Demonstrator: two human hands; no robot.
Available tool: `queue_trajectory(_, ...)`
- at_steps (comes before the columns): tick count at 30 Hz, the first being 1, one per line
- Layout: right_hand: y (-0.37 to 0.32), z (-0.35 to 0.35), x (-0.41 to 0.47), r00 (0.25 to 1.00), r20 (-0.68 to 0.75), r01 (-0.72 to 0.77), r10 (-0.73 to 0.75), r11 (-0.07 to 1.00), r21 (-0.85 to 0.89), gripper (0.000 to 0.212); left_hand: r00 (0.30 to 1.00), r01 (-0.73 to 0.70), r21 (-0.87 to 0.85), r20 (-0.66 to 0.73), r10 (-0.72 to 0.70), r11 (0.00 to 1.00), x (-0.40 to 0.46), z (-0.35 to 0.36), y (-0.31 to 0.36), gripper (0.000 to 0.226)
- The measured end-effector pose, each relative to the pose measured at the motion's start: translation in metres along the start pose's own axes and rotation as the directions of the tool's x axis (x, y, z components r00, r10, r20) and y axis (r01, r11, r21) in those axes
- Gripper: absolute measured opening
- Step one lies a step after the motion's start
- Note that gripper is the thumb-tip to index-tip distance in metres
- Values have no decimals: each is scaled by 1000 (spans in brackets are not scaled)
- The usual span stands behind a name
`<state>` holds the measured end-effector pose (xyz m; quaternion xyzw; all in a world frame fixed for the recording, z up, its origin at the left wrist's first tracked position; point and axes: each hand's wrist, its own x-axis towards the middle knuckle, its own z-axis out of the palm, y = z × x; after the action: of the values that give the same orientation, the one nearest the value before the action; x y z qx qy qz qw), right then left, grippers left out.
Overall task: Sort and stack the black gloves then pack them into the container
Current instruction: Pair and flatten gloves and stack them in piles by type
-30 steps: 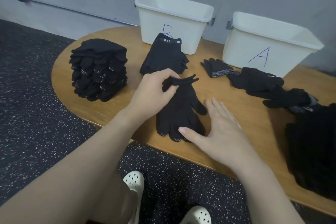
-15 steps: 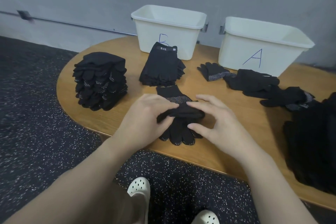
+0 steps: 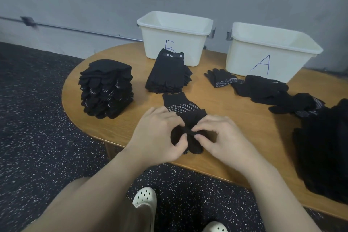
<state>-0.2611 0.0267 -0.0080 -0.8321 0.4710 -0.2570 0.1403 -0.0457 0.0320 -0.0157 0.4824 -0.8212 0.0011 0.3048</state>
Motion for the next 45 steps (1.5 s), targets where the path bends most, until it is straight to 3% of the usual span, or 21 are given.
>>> queue_trajectory(5,-1,-4,2,993,111,-51,46,998,40,17,991,86,-91,-91,-95,992,5,4,2,34)
queue_trajectory(8,0,-9,4,993,53,-113,106,982,154,18,990,122,-1,75,-122,993,7,10,1,45)
queue_trajectory(11,1,-8,9,994,-22,-110,111,992,62,28,949,144,37,279,-148,989,4,16,-1,60)
queue_trajectory(17,-15,15,18,944,305,-66,128,977,-203,57,891,99,158,426,-158,983,4,16,-8,66)
queue_trajectory(21,-10,15,11,909,358,-122,212,958,-258,66,876,97,162,455,-162,982,3,15,-9,72)
queue_trajectory(30,-7,15,2,898,256,-272,357,909,-314,82,883,180,26,436,-173,983,1,10,-13,62)
queue_trajectory(34,3,10,1,941,90,-308,325,937,-164,86,932,252,-76,286,-221,965,6,11,-16,47)
queue_trajectory(36,8,3,1,947,-33,-319,318,946,-48,76,939,296,-100,214,-270,950,10,10,-18,38)
queue_trajectory(41,6,-7,14,950,-136,-277,282,959,57,42,905,387,-115,236,-354,915,19,5,-23,29)
queue_trajectory(45,-3,-7,28,962,-96,-250,254,967,56,51,816,508,-57,352,-459,859,29,-3,-22,34)
